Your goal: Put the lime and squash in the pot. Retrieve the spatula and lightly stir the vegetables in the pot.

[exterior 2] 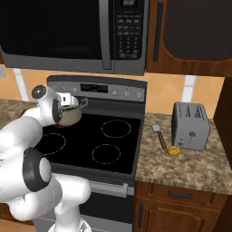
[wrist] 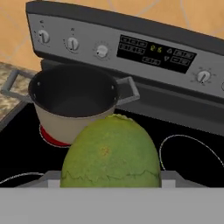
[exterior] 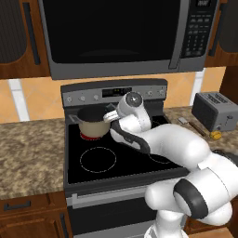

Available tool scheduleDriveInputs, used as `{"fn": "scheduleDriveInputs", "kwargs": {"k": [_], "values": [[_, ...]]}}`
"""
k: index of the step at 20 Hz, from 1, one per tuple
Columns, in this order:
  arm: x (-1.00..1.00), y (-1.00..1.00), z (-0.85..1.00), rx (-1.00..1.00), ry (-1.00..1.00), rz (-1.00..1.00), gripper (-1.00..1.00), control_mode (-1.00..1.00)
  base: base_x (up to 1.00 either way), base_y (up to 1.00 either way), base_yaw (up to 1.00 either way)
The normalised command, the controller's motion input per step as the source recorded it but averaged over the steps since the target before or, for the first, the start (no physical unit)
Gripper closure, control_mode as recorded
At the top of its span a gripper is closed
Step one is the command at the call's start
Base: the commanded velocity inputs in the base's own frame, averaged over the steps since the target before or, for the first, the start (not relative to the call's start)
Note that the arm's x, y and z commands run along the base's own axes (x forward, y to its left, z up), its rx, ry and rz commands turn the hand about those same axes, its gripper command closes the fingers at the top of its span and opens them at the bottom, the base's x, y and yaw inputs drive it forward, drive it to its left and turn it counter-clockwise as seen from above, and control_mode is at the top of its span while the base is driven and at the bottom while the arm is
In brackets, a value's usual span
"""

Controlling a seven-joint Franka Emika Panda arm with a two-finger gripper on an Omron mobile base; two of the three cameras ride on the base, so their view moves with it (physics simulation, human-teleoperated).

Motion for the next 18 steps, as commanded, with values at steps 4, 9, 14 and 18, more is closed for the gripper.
{"fn": "scheduleDriveInputs", "kwargs": {"k": [4,9,14,18], "values": [[0.44,0.34,0.01,0.0,0.03,0.0,1.0,-1.0,0.0,0.0,0.0],[0.58,0.22,-0.27,0.0,0.03,0.0,1.0,-1.0,0.0,0.0,0.0],[0.6,0.39,-0.37,0.0,0.0,0.0,1.0,-1.0,0.0,0.0,0.0],[0.43,0.28,-0.3,0.0,0.0,0.0,1.0,-1.0,0.0,0.0,0.0]]}}
